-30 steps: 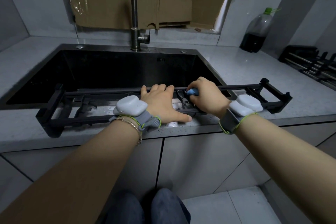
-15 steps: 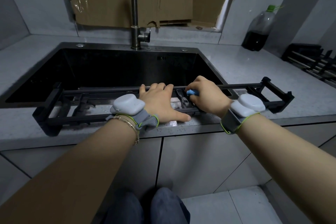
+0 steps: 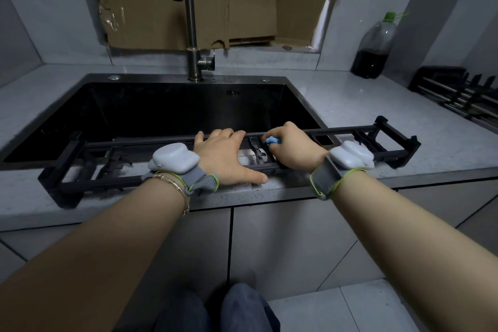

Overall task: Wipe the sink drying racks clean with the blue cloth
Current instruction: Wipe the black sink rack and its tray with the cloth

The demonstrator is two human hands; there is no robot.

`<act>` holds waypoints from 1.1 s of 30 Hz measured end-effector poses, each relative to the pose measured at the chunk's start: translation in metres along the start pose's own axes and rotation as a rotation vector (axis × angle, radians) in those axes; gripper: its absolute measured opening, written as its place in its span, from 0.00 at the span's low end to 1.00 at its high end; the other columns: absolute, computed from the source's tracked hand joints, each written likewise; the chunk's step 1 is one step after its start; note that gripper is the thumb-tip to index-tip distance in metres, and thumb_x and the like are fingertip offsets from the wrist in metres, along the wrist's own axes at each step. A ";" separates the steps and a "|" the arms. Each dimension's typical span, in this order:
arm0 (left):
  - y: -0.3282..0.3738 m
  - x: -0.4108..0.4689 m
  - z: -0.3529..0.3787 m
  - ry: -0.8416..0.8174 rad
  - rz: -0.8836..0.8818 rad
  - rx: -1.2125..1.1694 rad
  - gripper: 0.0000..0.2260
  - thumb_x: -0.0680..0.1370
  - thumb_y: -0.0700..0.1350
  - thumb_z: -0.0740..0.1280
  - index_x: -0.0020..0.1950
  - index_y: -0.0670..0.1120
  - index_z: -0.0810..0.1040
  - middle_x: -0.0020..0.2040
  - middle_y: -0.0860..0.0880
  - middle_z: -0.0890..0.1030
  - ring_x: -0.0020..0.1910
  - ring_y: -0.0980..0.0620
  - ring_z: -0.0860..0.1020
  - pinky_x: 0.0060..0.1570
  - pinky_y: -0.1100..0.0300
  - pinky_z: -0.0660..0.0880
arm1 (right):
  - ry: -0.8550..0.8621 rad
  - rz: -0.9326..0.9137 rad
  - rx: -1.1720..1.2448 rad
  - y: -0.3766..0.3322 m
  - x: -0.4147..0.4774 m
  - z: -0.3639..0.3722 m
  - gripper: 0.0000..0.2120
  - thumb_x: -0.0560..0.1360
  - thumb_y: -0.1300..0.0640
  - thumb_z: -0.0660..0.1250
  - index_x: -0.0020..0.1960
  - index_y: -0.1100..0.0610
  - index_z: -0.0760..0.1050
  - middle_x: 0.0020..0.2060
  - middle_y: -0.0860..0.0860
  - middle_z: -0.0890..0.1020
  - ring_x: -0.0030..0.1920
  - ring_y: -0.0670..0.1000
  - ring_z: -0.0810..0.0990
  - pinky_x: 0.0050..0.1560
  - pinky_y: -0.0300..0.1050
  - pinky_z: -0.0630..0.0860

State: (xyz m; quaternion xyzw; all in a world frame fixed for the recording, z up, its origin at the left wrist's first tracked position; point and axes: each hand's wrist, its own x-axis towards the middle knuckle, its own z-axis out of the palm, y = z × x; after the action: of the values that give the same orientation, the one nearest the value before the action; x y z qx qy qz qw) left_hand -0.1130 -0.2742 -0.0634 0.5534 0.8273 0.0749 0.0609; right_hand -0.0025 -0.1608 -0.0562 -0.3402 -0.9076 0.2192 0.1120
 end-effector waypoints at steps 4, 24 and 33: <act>0.001 -0.003 0.000 0.000 -0.002 -0.001 0.48 0.65 0.71 0.67 0.77 0.49 0.54 0.73 0.51 0.62 0.74 0.49 0.57 0.73 0.42 0.46 | -0.026 0.012 0.171 -0.001 -0.001 -0.005 0.09 0.75 0.65 0.60 0.50 0.61 0.79 0.30 0.50 0.75 0.27 0.43 0.70 0.26 0.28 0.66; 0.021 -0.001 -0.003 -0.072 -0.012 0.002 0.49 0.66 0.71 0.65 0.77 0.46 0.51 0.75 0.49 0.57 0.75 0.50 0.52 0.68 0.33 0.41 | -0.041 -0.325 -0.400 -0.017 -0.028 -0.021 0.10 0.74 0.58 0.62 0.53 0.54 0.78 0.44 0.50 0.70 0.49 0.55 0.76 0.43 0.45 0.69; 0.022 -0.001 0.002 -0.005 -0.007 0.028 0.47 0.66 0.72 0.64 0.75 0.46 0.55 0.73 0.50 0.60 0.73 0.49 0.56 0.68 0.33 0.44 | -0.100 -0.224 -0.204 -0.010 -0.020 -0.018 0.06 0.74 0.58 0.63 0.41 0.51 0.77 0.42 0.52 0.77 0.46 0.54 0.77 0.45 0.48 0.74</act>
State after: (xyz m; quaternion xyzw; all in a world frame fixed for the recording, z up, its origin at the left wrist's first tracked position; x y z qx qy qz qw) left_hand -0.0924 -0.2666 -0.0609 0.5516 0.8299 0.0619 0.0554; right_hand 0.0134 -0.1752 -0.0364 -0.2352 -0.9618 0.1289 0.0555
